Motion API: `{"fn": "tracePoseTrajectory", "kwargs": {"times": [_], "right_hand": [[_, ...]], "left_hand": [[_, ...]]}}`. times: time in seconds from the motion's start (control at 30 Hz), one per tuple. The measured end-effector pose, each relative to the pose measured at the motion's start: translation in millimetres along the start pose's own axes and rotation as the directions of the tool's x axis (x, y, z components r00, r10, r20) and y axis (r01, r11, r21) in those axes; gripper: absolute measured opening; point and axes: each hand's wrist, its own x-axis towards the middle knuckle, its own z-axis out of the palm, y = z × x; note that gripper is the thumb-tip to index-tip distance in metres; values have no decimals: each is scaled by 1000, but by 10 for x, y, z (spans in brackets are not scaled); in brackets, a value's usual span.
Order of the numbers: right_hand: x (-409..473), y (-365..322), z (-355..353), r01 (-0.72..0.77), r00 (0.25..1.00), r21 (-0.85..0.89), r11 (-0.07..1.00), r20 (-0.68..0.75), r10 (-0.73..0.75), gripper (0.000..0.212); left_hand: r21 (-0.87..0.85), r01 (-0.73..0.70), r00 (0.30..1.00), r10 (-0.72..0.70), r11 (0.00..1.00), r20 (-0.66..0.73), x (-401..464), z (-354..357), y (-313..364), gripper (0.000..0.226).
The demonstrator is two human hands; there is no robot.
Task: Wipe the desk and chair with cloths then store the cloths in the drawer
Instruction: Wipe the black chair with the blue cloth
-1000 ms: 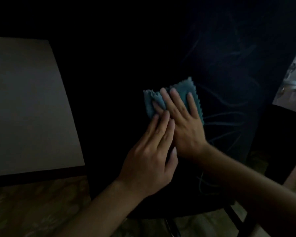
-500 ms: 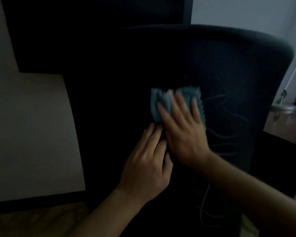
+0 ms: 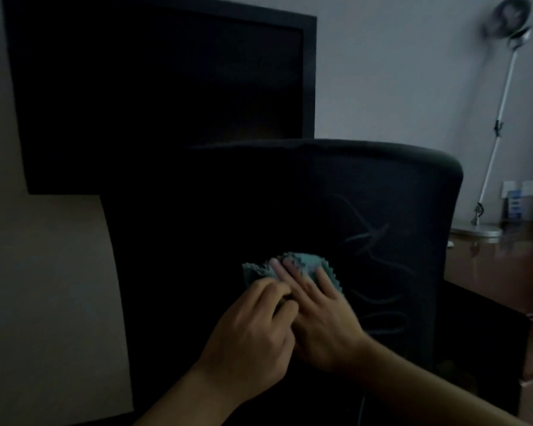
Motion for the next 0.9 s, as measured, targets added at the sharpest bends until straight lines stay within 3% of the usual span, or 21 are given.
{"fn": "tracePoseTrajectory", "kwargs": {"times": [0.07,0.2,0.27,0.33,0.47,0.53,0.67,0.73,0.8,0.87,0.9], "right_hand": [[165,298,-110,41,996,-24,999,-72,-43,68],[606,751,-375,-196,962,-1,981,-193,192,60],[524,641,-297,-272,945,11,962,-188,269,64],[253,455,-116,-262,954,8,965,-147,260,68],[0,511,-106,-34,998,-55,998,-46,32,70],[235,767,-302,-25,992,-53,998,-124,18,63],[672,1181,-529,-238,933,15,971,-275,233,59],[440,1035,-342,-285,928,33,958,-239,284,67],[-34,713,-84,-303,942,37,952,-137,305,73],[-453,544,14,-248,968,19,969,-39,248,73],[-498,634,-22,-186,982,2,982,-25,186,70]], "left_hand": [[1,10,999,-10,1000,-51,179,-3,-1,27],[-38,17,972,-25,999,-234,888,-200,-20,26],[-46,33,975,-42,998,-220,1012,-214,0,21],[-61,57,993,-63,997,-102,832,-135,100,22],[-62,43,994,-37,997,99,416,-1,189,36],[-77,35,999,-31,996,43,622,-89,132,43],[-30,33,990,-37,999,-133,1397,-385,91,40],[25,12,999,-11,1000,-37,1404,-314,194,41],[26,-53,988,48,998,145,1107,-93,345,44],[-35,-118,957,123,992,264,779,63,427,40],[-60,-145,953,156,988,259,726,106,420,39]]}}
